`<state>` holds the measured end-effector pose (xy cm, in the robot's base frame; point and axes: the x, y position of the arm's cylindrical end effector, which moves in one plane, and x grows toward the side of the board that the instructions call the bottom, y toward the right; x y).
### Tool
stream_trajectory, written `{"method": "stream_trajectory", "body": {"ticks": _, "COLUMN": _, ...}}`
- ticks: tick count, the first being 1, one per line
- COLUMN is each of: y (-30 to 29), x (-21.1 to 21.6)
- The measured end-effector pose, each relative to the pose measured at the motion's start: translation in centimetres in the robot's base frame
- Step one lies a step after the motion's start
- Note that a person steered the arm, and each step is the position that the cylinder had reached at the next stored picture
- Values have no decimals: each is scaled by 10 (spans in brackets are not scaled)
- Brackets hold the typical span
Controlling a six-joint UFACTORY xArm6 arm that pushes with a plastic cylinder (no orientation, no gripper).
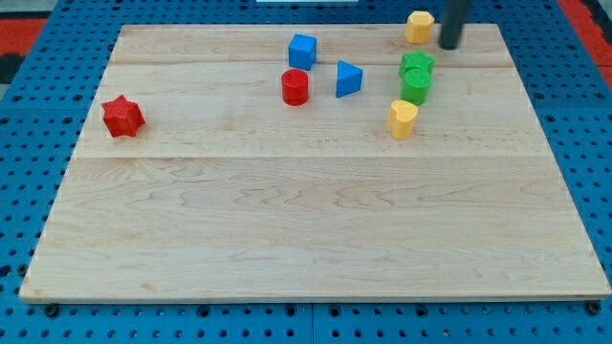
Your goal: Push the yellow heart to the green circle
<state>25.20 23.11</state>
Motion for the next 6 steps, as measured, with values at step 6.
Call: {"method": "stream_trajectory", "body": {"ticks": 6, "y": -125, "x": 167}}
